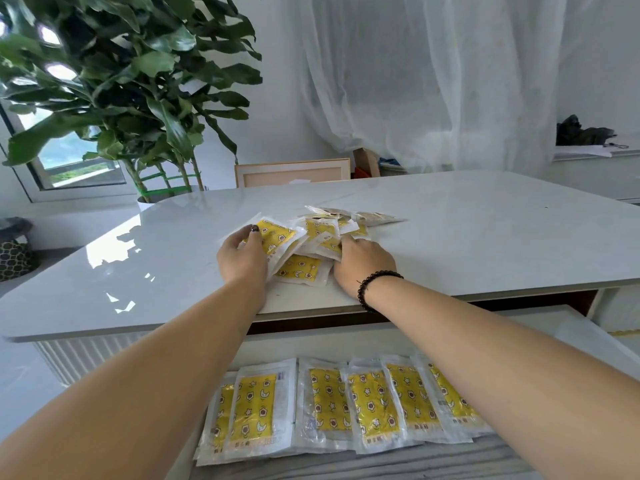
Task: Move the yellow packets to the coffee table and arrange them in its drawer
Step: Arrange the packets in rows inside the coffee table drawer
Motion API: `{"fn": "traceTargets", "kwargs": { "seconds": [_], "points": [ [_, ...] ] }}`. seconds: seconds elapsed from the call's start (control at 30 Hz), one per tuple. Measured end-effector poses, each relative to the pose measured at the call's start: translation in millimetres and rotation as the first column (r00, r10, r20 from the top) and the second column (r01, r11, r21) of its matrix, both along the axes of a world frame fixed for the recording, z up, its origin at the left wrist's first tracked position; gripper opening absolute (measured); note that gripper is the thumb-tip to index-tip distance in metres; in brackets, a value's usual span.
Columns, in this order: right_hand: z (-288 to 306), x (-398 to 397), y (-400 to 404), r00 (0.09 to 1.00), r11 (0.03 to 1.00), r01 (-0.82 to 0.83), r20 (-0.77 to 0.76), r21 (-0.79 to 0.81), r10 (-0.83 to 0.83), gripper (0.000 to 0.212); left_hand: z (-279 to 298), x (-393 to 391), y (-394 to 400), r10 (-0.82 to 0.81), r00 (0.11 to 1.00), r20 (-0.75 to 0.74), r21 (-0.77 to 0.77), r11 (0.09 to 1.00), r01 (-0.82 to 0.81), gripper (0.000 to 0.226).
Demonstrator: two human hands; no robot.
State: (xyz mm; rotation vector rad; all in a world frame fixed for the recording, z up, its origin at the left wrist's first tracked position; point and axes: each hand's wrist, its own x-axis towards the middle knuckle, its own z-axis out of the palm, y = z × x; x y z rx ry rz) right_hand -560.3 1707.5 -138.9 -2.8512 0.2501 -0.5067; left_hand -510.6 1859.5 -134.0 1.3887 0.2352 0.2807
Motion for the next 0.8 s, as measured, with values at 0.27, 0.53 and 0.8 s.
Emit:
{"fn": "traceTargets", "kwargs": {
  "seconds": [0.27,0.53,0.8],
  "points": [
    [7,2,-14,0.927,0.869,0.054,0.298,0.492,-0.226,0.078,-4,2,-1,0.075,0.997,0.035,0.096,0.992,-0.078,0.027],
    [0,20,4,0.978,0.978,-0.192,0.062,-0.076,0.197,0.038,-3,-1,-1,0.124,0.992,0.0,0.137,0.983,-0.123,0.013],
    [-1,26,13,0.991,0.97,-0.106,0.061,-0.22,0.122,0.024,0,-6,-4,0.043,0.999,-0.011,0.174,0.984,-0.04,0.016]
  ]
}}
